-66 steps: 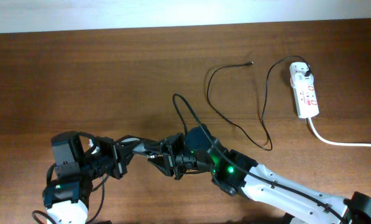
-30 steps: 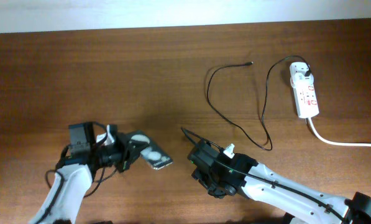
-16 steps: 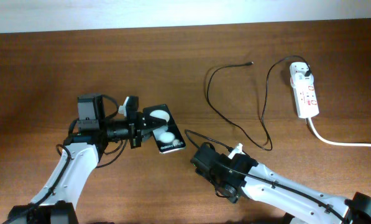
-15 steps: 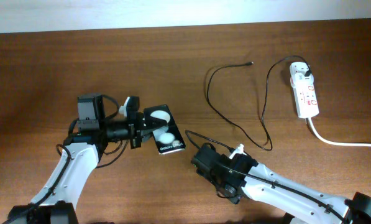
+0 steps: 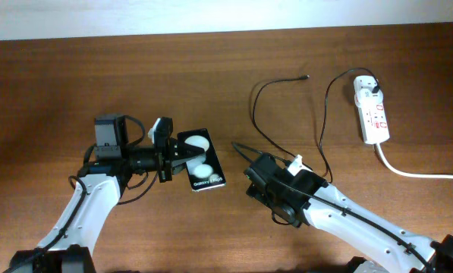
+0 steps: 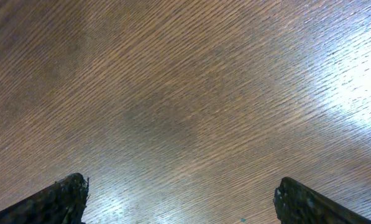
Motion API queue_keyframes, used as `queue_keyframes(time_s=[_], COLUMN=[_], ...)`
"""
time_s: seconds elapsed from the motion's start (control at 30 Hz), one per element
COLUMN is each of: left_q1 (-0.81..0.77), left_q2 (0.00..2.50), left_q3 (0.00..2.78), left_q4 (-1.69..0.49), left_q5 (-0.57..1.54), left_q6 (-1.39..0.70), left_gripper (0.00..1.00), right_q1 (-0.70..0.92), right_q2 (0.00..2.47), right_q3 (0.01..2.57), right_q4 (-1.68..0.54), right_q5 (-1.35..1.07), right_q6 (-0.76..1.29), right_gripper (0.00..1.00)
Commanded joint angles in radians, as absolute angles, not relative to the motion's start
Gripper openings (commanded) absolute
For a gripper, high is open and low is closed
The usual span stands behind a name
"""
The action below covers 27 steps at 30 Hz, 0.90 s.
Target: Plug charger to phone and switch on socket
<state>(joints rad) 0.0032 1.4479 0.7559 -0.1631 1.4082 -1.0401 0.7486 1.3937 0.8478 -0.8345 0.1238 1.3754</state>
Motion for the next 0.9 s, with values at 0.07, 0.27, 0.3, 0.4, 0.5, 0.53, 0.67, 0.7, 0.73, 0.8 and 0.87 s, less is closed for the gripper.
queue_keyframes(time_s=[0.07, 0.27, 0.3, 0.4, 0.5, 0.53, 0.67, 0.7, 0.73, 0.8, 0.87], left_q1=[0.009, 0.009, 0.009, 0.009, 0.009, 0.009, 0.009, 0.009, 0.009, 0.009, 0.009], left_q2=[1.448, 1.448, 1.448, 1.448, 1.448, 1.448, 1.493, 1.515, 1.554, 1.639, 1.683], left_q3=[0.783, 0.783, 0.783, 0.783, 0.783, 0.783, 0.789, 0.796, 0.812, 0.850, 0.861], left_q4=[-0.157, -0.157, -0.157, -0.071, 0.186, 0.239, 0.345, 0.345, 0.355, 0.392, 0.384], left_q5=[1.477, 1.478, 1.476, 1.412, 1.390, 1.388, 1.382, 1.379, 1.369, 1.367, 1.368], left_q6=[-1.020, -1.020, -1.021, -1.093, -1.297, -1.332, -1.377, -1.376, -1.376, -1.376, -1.376], left_gripper=[0.00, 0.00, 0.00, 0.00, 0.00, 0.00, 0.00, 0.00, 0.00, 0.00, 0.00], right_q1=[0.745, 0.745, 0.745, 0.745, 0.745, 0.745, 0.745, 0.745, 0.745, 0.745, 0.745], right_q2=[1.385, 1.385, 1.385, 1.385, 1.385, 1.385, 1.385, 1.385, 1.385, 1.385, 1.385], right_q3=[0.862, 0.862, 0.862, 0.862, 0.862, 0.862, 0.862, 0.862, 0.862, 0.862, 0.862], right_q4=[-0.837, -0.834, -0.834, -0.834, -0.834, -0.834, -0.834, -0.834, -0.834, -0.818, -0.819], right_q5=[0.144, 0.143, 0.143, 0.143, 0.143, 0.143, 0.143, 0.143, 0.144, 0.143, 0.143], right_q6=[1.361, 1.361, 1.361, 1.361, 1.361, 1.361, 1.361, 1.361, 1.361, 1.362, 1.361], right_gripper=[0.99, 0.99, 0.99, 0.99, 0.99, 0.99, 0.99, 0.99, 0.99, 0.99, 0.99])
